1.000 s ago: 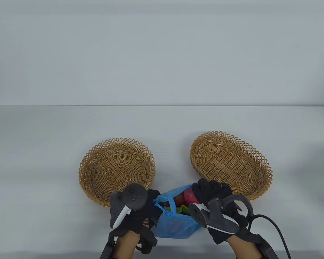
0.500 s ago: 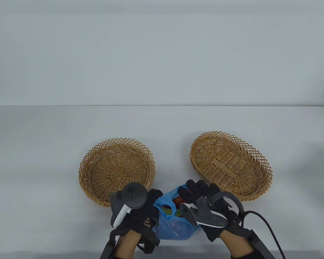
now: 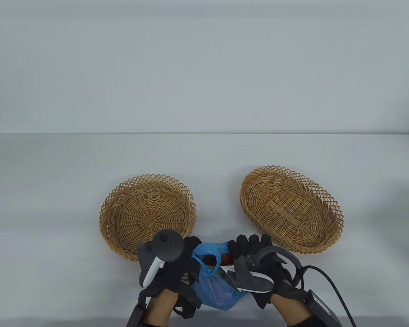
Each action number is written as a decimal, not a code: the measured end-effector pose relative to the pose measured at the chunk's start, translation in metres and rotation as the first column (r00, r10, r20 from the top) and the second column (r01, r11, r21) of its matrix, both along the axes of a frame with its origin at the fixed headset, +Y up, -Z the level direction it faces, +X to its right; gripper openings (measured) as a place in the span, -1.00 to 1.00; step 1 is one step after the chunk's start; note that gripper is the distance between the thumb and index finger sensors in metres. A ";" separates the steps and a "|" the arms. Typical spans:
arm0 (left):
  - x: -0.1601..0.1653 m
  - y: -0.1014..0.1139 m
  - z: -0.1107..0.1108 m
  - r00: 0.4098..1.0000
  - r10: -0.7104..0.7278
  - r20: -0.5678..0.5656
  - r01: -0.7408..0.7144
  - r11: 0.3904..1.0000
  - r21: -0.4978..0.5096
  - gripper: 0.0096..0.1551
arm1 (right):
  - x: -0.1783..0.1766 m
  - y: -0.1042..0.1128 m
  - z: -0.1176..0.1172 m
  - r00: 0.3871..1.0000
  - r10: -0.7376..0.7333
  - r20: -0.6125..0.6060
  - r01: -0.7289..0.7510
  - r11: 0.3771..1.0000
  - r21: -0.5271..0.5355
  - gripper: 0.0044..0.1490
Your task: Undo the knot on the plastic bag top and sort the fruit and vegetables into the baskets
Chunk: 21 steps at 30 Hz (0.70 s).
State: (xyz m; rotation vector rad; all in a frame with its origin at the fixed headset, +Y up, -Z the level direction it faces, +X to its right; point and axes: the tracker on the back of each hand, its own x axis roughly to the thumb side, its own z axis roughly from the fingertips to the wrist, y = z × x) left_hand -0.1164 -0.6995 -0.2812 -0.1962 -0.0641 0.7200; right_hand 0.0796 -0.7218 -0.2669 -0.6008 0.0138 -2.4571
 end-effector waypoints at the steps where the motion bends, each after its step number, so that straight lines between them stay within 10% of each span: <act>1: 0.000 0.000 0.000 1.000 0.004 0.000 -0.004 1.000 -0.001 -0.65 | -0.001 -0.003 0.000 1.000 0.015 -0.004 -0.015 1.000 0.022 0.51; 21: -0.006 0.000 -0.001 0.998 0.065 -0.018 -0.065 0.998 -0.008 -0.61 | -0.004 -0.013 0.001 0.996 0.020 -0.086 -0.003 0.980 0.198 0.50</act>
